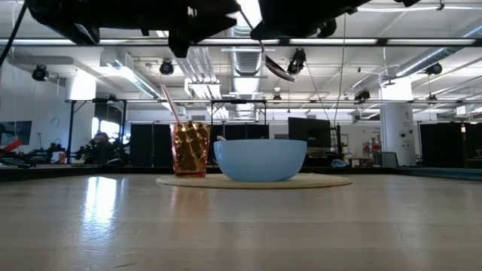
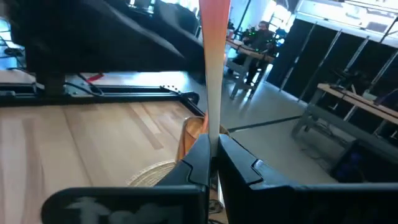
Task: Pick & Place Utensil
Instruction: Put the orange spoon into the blue bowl on the brown mat
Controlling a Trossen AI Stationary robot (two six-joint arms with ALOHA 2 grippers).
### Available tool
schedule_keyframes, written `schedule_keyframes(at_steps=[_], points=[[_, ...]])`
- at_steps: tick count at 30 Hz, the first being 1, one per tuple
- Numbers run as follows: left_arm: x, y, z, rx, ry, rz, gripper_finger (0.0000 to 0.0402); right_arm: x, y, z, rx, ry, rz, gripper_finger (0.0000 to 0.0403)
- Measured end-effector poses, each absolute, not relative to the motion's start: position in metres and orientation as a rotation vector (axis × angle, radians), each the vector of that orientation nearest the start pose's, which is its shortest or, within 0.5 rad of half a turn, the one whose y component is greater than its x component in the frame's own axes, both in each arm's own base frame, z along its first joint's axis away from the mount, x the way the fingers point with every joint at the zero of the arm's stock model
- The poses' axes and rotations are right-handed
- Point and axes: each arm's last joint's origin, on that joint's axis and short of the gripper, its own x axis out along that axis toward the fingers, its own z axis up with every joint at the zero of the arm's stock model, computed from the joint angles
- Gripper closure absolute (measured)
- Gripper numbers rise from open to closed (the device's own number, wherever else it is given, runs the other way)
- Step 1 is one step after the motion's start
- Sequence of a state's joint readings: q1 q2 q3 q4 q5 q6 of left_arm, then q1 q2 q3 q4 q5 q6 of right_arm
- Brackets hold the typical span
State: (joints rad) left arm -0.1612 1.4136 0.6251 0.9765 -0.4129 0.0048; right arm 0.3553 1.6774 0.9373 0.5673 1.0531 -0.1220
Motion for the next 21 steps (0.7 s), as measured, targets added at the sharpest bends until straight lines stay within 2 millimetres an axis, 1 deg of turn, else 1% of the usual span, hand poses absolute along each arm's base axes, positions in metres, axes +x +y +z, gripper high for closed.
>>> schedule_keyframes(at_steps=[4,8,17,19,21], points=[[0.290,-0.033,0.247,-0.053,-0.171,0.323,0.0227,0.349,0.102,0.229,-0.256,0.188,-0.720,0.0390],[0.292,-0.033,0.246,-0.063,-0.193,0.324,0.0227,0.356,0.103,0.226,-0.284,0.201,-0.788,0.0390],[0.293,-0.032,0.245,-0.088,-0.198,0.339,0.0229,0.368,0.103,0.229,-0.276,0.193,-0.830,0.0390],[0.293,-0.032,0.245,-0.086,-0.197,0.339,0.0237,0.368,0.102,0.230,-0.269,0.189,-0.834,0.0390],[0.293,-0.032,0.245,-0.080,-0.195,0.340,0.0253,0.368,0.101,0.230,-0.269,0.189,-0.839,0.0390]])
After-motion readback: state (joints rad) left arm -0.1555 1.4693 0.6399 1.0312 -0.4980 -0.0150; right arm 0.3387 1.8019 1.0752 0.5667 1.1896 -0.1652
